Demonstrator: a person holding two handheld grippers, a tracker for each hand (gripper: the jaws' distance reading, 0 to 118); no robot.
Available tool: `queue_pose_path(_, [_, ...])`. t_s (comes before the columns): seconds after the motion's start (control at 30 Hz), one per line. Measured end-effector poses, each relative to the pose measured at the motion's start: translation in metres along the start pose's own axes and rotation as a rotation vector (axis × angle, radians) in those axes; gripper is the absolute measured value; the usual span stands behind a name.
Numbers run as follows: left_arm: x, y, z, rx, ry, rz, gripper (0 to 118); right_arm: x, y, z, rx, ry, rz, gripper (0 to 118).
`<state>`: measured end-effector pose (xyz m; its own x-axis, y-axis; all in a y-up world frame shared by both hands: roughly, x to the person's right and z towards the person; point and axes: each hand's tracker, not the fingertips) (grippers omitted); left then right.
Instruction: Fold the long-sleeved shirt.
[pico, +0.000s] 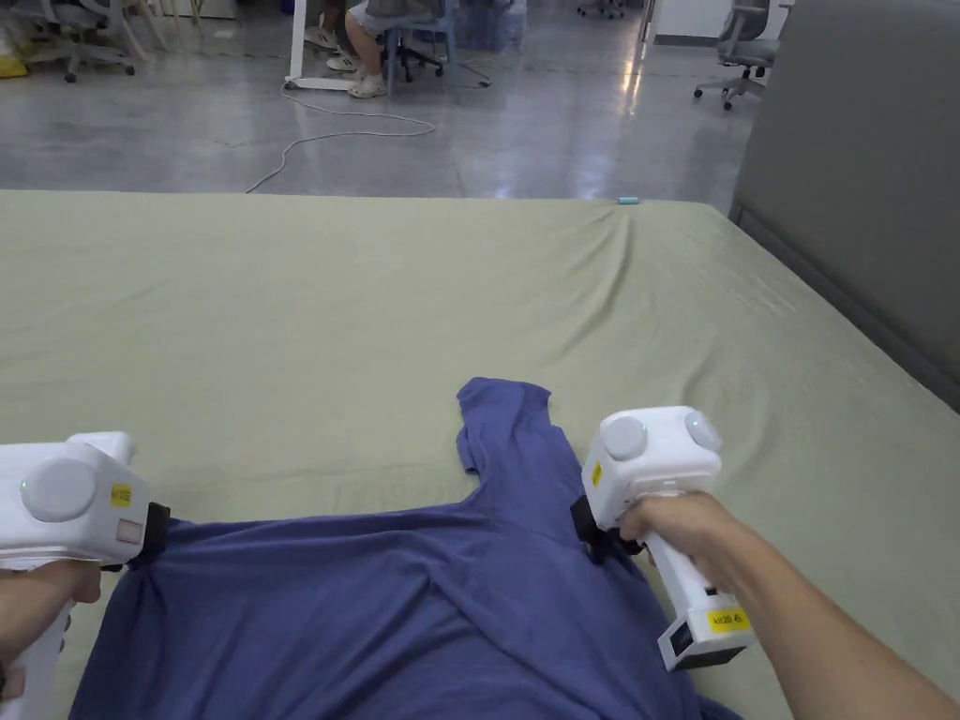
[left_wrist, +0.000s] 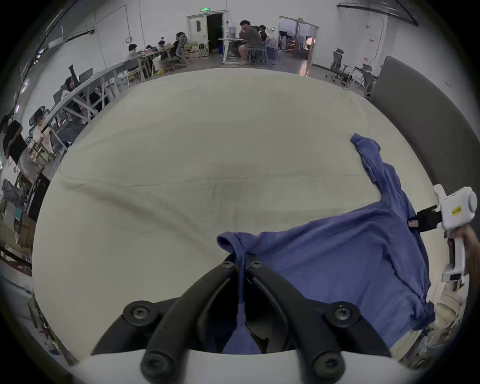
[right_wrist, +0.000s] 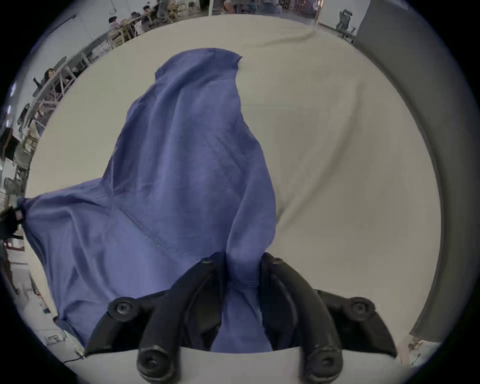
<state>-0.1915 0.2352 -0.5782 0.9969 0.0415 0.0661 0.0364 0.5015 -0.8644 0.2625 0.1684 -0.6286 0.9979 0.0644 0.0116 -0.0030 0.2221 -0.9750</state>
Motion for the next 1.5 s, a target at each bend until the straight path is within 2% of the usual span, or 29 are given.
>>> queue_pose_path(0.03, [-0.002,0.001,-0.001,-0.011,-0.007,0.0,0,0.002,-0.001,0.001,0.001,0.007,0.004,13])
queue_pose_path(0.07, [-0.002,0.001,-0.001,-0.016,-0.009,0.002,0,0.006,-0.001,0.005,0.008,0.015,-0.004,2])
queue_pose_path(0.1, [-0.003,0.001,0.001,-0.017,-0.009,0.004,0,0.007,0.0,0.01,0.006,0.022,-0.033,0])
queue_pose_path(0.17, [-0.008,0.005,0.014,0.048,-0.009,0.022,0,0.013,-0.001,0.035,0.06,0.04,-0.068,0])
queue_pose_path(0.3, [-0.017,0.029,0.056,0.197,-0.056,0.109,0,0.017,0.007,0.102,0.206,0.061,-0.029,0])
queue_pose_path(0.43, [-0.015,0.078,0.116,0.295,-0.041,0.074,0,0.021,0.032,0.204,0.357,0.066,0.004,0])
queue_pose_path(0.57, [-0.017,0.139,0.189,0.454,-0.027,0.078,0,0.022,0.072,0.321,0.535,-0.053,0.064,0])
queue_pose_path(0.73, [-0.019,0.22,0.287,0.63,-0.027,0.167,0,0.022,0.108,0.457,0.772,-0.073,0.012,0])
queue_pose_path(0.87, [-0.013,0.268,0.356,0.712,0.02,0.159,0,0.02,0.127,0.546,0.931,-0.127,-0.017,0])
queue_pose_path(0.97, [-0.015,0.296,0.394,0.77,0.012,0.182,0,0.024,0.135,0.591,1.018,-0.082,-0.082,0])
queue_pose_path(1.07, [-0.016,0.309,0.423,0.814,-0.006,0.196,0,0.026,0.138,0.621,1.083,-0.1,-0.118,0])
queue_pose_path(1.17, [-0.01,0.308,0.449,0.881,0.008,0.193,0,0.028,0.137,0.639,1.12,-0.097,-0.109,0])
queue_pose_path(1.27, [-0.008,0.311,0.459,0.875,-0.008,0.183,0,0.031,0.136,0.647,1.129,-0.119,-0.122,0])
queue_pose_path(1.37, [-0.004,0.305,0.453,0.872,-0.013,0.173,0,0.037,0.134,0.638,1.145,-0.081,-0.154,0])
queue_pose_path(1.5, [-0.001,0.292,0.412,0.823,0.006,0.152,0,0.034,0.131,0.591,1.088,-0.095,-0.127,0])
